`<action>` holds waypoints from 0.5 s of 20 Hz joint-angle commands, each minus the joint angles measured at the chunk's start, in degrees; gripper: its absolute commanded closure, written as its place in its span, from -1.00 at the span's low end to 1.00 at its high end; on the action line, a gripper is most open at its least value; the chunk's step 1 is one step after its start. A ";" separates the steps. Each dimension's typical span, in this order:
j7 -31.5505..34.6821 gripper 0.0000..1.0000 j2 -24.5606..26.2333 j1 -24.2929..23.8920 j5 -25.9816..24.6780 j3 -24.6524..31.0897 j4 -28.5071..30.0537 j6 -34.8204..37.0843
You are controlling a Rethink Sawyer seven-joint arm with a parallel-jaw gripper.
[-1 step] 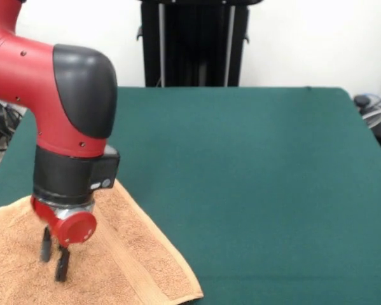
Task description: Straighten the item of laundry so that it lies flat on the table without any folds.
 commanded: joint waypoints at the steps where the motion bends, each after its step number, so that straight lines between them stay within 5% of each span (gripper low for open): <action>1: 4.09 -1.00 -4.36 4.11 4.51 -0.60 14.77 22.55; 10: 3.62 -1.00 -11.45 6.66 3.54 -1.60 15.33 27.44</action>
